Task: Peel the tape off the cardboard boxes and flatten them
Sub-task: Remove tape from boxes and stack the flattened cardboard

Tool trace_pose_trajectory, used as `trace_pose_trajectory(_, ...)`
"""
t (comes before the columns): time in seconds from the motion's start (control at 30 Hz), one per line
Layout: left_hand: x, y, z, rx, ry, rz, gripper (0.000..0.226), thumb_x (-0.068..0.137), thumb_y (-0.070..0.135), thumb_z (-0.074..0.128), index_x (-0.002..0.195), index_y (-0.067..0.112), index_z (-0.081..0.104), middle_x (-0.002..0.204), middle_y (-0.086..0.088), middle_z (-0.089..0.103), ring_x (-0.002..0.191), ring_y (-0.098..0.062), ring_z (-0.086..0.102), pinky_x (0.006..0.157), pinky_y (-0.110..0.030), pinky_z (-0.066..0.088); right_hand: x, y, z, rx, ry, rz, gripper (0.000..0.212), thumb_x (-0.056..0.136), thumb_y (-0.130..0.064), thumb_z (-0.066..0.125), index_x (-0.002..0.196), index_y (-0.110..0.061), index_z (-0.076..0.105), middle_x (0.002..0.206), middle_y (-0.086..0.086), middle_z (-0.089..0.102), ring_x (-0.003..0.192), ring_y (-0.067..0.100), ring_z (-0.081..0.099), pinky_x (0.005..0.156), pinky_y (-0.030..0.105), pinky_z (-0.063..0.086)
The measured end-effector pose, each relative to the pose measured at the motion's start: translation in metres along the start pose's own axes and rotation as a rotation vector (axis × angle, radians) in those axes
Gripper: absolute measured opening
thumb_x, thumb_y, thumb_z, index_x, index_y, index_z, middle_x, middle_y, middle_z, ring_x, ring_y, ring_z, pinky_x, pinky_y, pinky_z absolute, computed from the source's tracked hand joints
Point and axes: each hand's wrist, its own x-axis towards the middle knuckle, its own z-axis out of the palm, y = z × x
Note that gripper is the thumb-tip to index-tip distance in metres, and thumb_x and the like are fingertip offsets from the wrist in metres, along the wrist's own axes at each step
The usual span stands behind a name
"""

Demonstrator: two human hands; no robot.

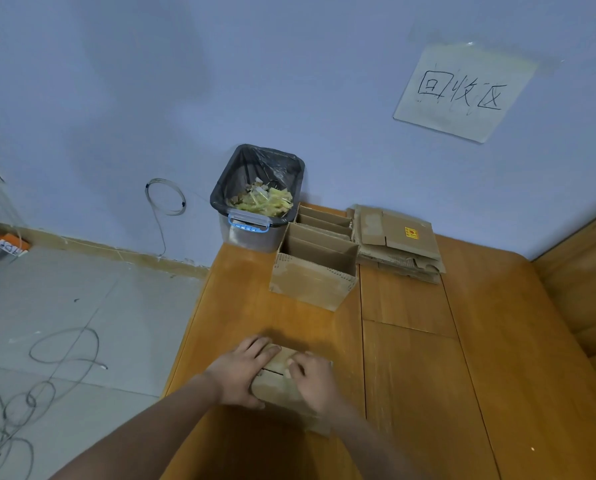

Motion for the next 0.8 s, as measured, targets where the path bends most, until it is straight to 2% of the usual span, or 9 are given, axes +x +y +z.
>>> trace_pose_trajectory(0.07, 0.001, 0.001, -0.001, 0.005, -0.001, -0.001, 0.110, 0.071, 0.064, 0.066, 0.154, 0.025, 0.006, 0.158, 0.001, 0.008, 0.146, -0.021, 0.001, 0.115, -0.040, 0.026, -0.001, -0.003, -0.010, 0.243, -0.031, 0.128, 0.024, 0.103, -0.026, 0.040, 0.098, -0.015, 0.060, 0.079, -0.001, 0.057, 0.069, 0.010, 0.051, 0.067, 0.023, 0.040)
trace_pose_trajectory(0.1, 0.001, 0.001, -0.002, 0.012, -0.002, 0.001, 0.110, 0.071, 0.064, 0.067, 0.154, 0.024, 0.007, 0.158, 0.000, 0.010, 0.146, -0.021, 0.002, 0.115, -0.041, 0.027, -0.001, -0.003, -0.014, 0.348, -0.035, 0.170, 0.020, 0.103, -0.027, 0.040, 0.102, -0.017, 0.057, 0.077, -0.001, 0.058, 0.067, 0.010, 0.052, 0.066, 0.024, 0.042)
trace_pose_trajectory(0.2, 0.002, 0.002, -0.005, 0.025, -0.001, 0.003, 0.109, 0.070, 0.063, 0.068, 0.153, 0.024, 0.008, 0.157, 0.000, 0.012, 0.146, -0.022, 0.004, 0.115, -0.043, 0.028, -0.003, 0.000, -0.017, 0.531, -0.016, 0.272, 0.022, 0.103, -0.030, 0.039, 0.124, -0.025, 0.041, 0.092, 0.002, 0.063, 0.078, 0.013, 0.060, 0.072, 0.025, 0.049)
trace_pose_trajectory(0.27, 0.003, 0.004, -0.006, 0.022, 0.020, 0.001, 0.109, 0.070, 0.064, 0.067, 0.153, 0.025, 0.009, 0.157, 0.001, 0.011, 0.146, -0.022, 0.004, 0.115, -0.042, 0.027, -0.003, 0.004, -0.016, 0.365, 0.039, 0.273, 0.027, 0.102, -0.032, 0.042, 0.128, -0.024, 0.044, 0.112, -0.002, 0.057, 0.098, 0.013, 0.058, 0.084, 0.025, 0.048)
trace_pose_trajectory(0.37, 0.009, 0.009, -0.008, 0.031, 0.071, -0.001, 0.106, 0.071, 0.065, 0.064, 0.153, 0.024, 0.010, 0.157, 0.001, 0.011, 0.145, -0.021, 0.004, 0.115, -0.041, 0.027, -0.004, 0.005, -0.011, -0.044, 0.191, 0.086, 0.021, 0.098, -0.035, 0.047, 0.112, -0.022, 0.054, 0.109, -0.009, 0.045, 0.102, 0.010, 0.052, 0.081, 0.018, 0.039)
trace_pose_trajectory(0.47, 0.014, 0.013, -0.009, 0.052, 0.088, -0.011, 0.106, 0.072, 0.065, 0.063, 0.153, 0.022, 0.009, 0.158, 0.000, 0.011, 0.146, -0.022, 0.003, 0.115, -0.045, 0.028, -0.003, -0.003, -0.004, -0.293, 0.195, -0.001, 0.036, 0.093, -0.050, 0.045, 0.113, -0.021, 0.054, 0.109, -0.004, 0.045, 0.104, 0.013, 0.045, 0.086, 0.026, 0.041)
trace_pose_trajectory(0.53, 0.015, 0.015, -0.007, 0.066, 0.078, -0.023, 0.106, 0.073, 0.065, 0.063, 0.153, 0.022, 0.008, 0.158, -0.002, 0.010, 0.146, -0.023, 0.003, 0.115, -0.047, 0.028, -0.002, -0.010, 0.000, -0.352, 0.160, 0.049, 0.042, 0.092, -0.052, 0.049, 0.119, -0.020, 0.051, 0.114, -0.002, 0.045, 0.110, 0.016, 0.042, 0.090, 0.031, 0.042)
trace_pose_trajectory(0.67, 0.014, 0.018, -0.001, 0.059, 0.048, -0.051, 0.106, 0.074, 0.062, 0.065, 0.153, 0.022, 0.006, 0.159, -0.002, 0.007, 0.147, -0.023, 0.000, 0.115, -0.049, 0.027, 0.001, -0.013, 0.003, -0.370, 0.106, 0.116, 0.037, 0.096, -0.037, 0.050, 0.128, -0.018, 0.047, 0.123, 0.002, 0.044, 0.118, 0.019, 0.040, 0.094, 0.035, 0.042)
trace_pose_trajectory(0.8, 0.014, 0.018, -0.001, 0.048, 0.037, -0.064, 0.107, 0.074, 0.061, 0.066, 0.153, 0.024, 0.006, 0.159, -0.001, 0.007, 0.147, -0.023, 0.000, 0.113, -0.050, 0.029, 0.002, -0.013, 0.003, -0.327, 0.131, 0.132, 0.026, 0.099, -0.024, 0.044, 0.122, -0.015, 0.052, 0.120, 0.003, 0.049, 0.113, 0.021, 0.046, 0.091, 0.034, 0.044)
